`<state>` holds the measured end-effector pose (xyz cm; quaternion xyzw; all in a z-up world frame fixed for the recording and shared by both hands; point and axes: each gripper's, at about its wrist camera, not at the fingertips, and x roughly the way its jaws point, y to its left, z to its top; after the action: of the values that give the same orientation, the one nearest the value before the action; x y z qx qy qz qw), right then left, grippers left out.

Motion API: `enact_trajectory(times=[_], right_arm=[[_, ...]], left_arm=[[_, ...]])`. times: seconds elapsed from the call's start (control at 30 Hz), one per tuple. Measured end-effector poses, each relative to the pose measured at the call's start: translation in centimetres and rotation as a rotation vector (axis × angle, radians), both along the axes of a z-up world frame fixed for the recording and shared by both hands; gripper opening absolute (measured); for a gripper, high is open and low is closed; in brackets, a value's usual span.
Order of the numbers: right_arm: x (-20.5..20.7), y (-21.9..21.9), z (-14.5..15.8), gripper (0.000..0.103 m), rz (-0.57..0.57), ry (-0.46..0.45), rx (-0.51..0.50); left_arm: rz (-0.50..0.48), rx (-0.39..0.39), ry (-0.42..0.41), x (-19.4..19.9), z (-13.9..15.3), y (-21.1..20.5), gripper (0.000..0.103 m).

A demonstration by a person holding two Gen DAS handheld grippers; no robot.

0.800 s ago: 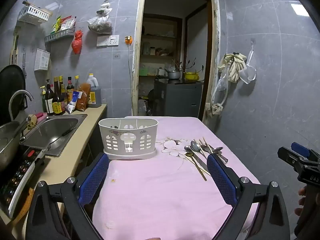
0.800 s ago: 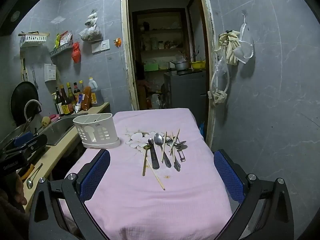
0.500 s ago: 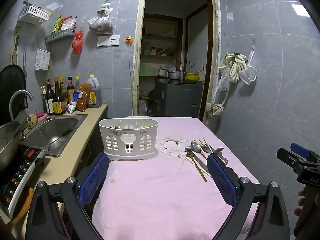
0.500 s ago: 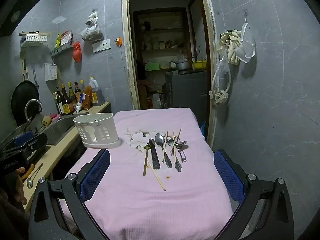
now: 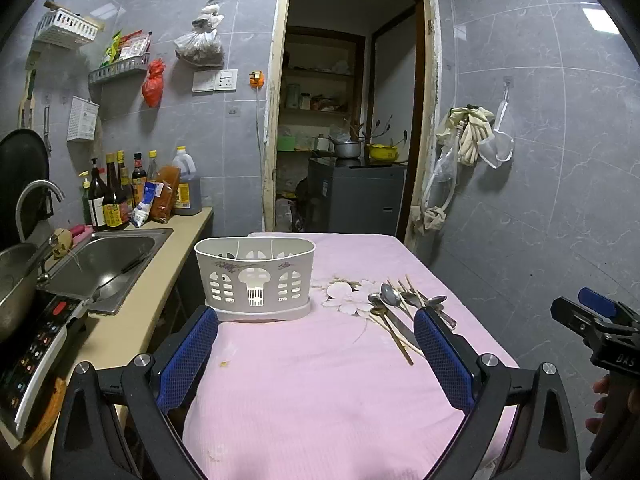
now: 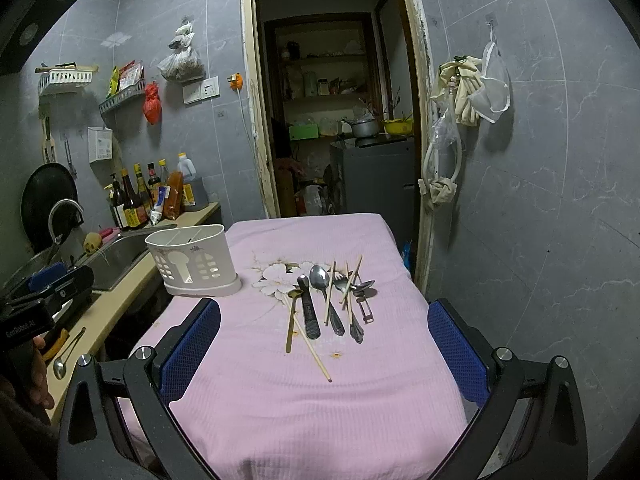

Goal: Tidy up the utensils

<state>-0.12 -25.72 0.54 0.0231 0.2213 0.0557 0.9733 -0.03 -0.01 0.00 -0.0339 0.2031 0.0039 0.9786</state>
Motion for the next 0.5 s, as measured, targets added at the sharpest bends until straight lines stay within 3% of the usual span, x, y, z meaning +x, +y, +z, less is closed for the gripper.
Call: enact_trajectory(times=[0.5], right_arm=[[0.23,0.3,-0.42,0.102,0.001,0.007,-0.001]], left_arm=[[0.0,-0.002,0.002,0.01,-0.01,0.0,0.099]])
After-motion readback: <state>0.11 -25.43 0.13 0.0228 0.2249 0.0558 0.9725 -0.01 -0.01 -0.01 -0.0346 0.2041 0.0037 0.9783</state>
